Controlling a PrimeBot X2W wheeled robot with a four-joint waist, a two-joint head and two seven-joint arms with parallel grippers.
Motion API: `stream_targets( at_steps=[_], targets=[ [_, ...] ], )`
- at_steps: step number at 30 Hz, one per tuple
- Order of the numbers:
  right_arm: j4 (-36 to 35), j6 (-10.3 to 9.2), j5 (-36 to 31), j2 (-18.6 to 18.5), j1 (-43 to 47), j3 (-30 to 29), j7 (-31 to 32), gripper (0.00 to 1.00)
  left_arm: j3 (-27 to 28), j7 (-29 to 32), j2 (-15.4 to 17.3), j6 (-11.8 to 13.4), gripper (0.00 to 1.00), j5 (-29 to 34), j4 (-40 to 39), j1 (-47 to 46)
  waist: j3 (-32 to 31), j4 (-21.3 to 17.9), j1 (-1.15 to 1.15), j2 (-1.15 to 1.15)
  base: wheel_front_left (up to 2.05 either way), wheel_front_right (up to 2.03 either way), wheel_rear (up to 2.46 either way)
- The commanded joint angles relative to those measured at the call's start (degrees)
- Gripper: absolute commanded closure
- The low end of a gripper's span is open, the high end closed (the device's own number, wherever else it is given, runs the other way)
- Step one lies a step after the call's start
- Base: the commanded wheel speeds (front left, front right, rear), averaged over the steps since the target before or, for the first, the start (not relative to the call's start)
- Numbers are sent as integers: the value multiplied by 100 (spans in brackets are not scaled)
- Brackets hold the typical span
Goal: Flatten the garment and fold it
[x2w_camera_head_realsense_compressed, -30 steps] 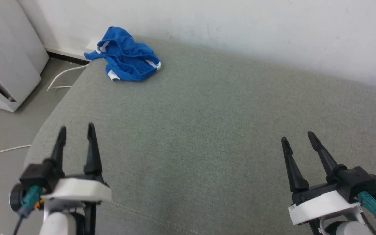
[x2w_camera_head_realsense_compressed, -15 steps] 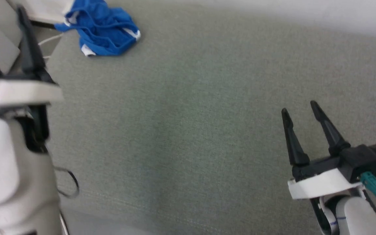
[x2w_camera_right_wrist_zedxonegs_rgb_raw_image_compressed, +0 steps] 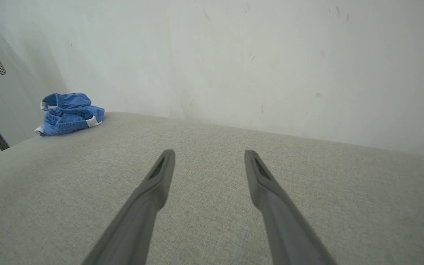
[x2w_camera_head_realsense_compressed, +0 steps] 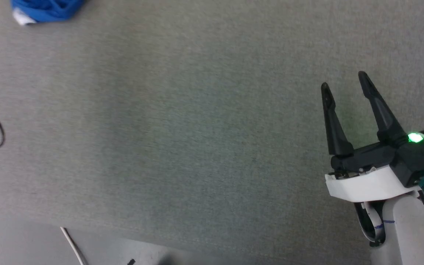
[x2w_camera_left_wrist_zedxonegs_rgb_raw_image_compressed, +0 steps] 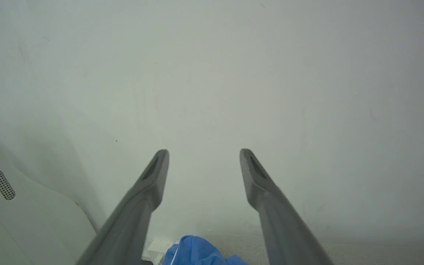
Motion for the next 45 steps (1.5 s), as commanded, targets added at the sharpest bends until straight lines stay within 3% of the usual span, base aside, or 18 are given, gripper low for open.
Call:
stream_targets(
  at_steps=[1,6,17,18,20,21,24,30,34,45],
  targets=[
    [-60,-11,14,-3,-141,6,-67,0,-221,166,223,-48,0,-188,377,-354,948,-583,-2,0,0,0,0],
    [-134,-12,14,-3,-249,44,-131,0,-696,703,581,-71,0,-721,1056,-788,1304,-767,-2,0,0,0,0],
    [-529,-12,-42,-3,-265,97,-199,0,-1347,2824,1108,-90,0,-2310,2395,-818,1521,-997,-2,0,0,0,0],
    [-556,-12,-45,-3,-260,110,-201,0,-1372,3055,1115,-90,9,-2417,2483,-804,1509,-1005,-2,0,0,0,0],
    [-626,-12,-63,-3,-259,153,-203,0,-1457,3423,1136,-90,94,-2575,2568,-771,1492,-1029,-2,0,0,0,0],
    [-660,-12,-69,-3,-255,175,-204,0,-1496,3572,1143,-90,100,-2656,2577,-750,1483,-1039,-2,0,0,0,0],
    [-789,-12,-155,-3,-260,233,-207,0,-1599,3876,1155,-90,100,-2851,2582,-679,1458,-1077,-2,0,0,0,0],
    [-950,-12,-205,-3,-248,304,-209,0,-1685,3438,1207,-90,100,-2859,2660,-620,1254,-1140,-2,0,0,0,0],
    [-853,-12,-123,-3,-214,289,-209,0,-1728,2826,1180,-86,100,-2749,2696,-628,929,-1125,-2,0,0,0,0],
    [-428,-12,270,-3,195,86,-210,0,-2010,-64,987,271,100,-2004,2605,-533,-541,-929,-2,0,0,0,0]
  ],
)
